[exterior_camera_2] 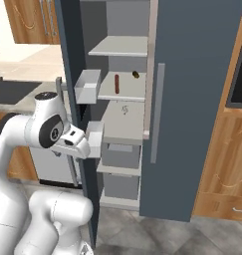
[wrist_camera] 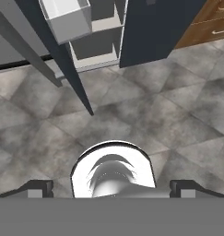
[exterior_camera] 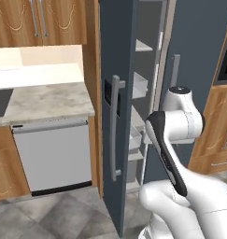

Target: Store the hot dog in the freezer for long-term storage. Close the freezer door after placing the cooked food.

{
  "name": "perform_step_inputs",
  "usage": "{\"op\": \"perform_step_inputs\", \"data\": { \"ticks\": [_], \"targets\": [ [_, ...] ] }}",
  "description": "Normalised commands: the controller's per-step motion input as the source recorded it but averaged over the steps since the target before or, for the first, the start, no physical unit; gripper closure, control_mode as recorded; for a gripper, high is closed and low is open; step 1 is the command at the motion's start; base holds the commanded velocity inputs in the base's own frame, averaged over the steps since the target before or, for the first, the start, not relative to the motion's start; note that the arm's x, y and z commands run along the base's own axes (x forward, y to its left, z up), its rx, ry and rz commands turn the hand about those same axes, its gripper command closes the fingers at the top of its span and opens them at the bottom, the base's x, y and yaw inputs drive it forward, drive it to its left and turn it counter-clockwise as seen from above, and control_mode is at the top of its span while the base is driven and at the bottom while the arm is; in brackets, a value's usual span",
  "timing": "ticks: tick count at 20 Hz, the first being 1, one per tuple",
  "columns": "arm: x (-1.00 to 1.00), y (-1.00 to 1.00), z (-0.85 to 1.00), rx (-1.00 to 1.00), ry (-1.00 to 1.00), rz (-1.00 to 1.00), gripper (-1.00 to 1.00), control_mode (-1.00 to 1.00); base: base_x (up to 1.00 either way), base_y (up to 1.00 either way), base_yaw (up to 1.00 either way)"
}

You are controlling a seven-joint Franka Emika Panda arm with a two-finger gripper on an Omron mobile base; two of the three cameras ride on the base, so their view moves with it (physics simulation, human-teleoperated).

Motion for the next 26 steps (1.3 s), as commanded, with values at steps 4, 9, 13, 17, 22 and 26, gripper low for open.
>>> {"op": "perform_step_inputs", "data": {
  "ticks": [4, 9, 13, 17, 22, 26],
  "targets": [
    [0.0, 0.0, 0.0, 0.0, 0.0, 0.0, -1.0, 1.0, -0.11, 0.13, 0.0],
    [0.0, 0.0, 0.0, 0.0, 0.0, 0.0, -1.0, -1.0, 0.0, 0.0, 0.01],
    [0.21, 0.32, 0.0, 0.0, -0.12, -0.11, -1.0, -1.0, 0.0, 0.0, 0.0],
    [0.36, 0.56, 0.0, 0.0, -0.25, -0.3, -1.0, -1.0, 0.0, 0.0, 0.0],
    [0.24, 0.61, 0.0, -0.05, -0.24, -0.39, -1.0, -1.0, 0.0, 0.0, 0.0],
    [0.21, 0.59, 0.0, -0.18, -0.11, -0.41, -1.0, -1.0, 0.0, 0.0, 0.0]
  ]
}}
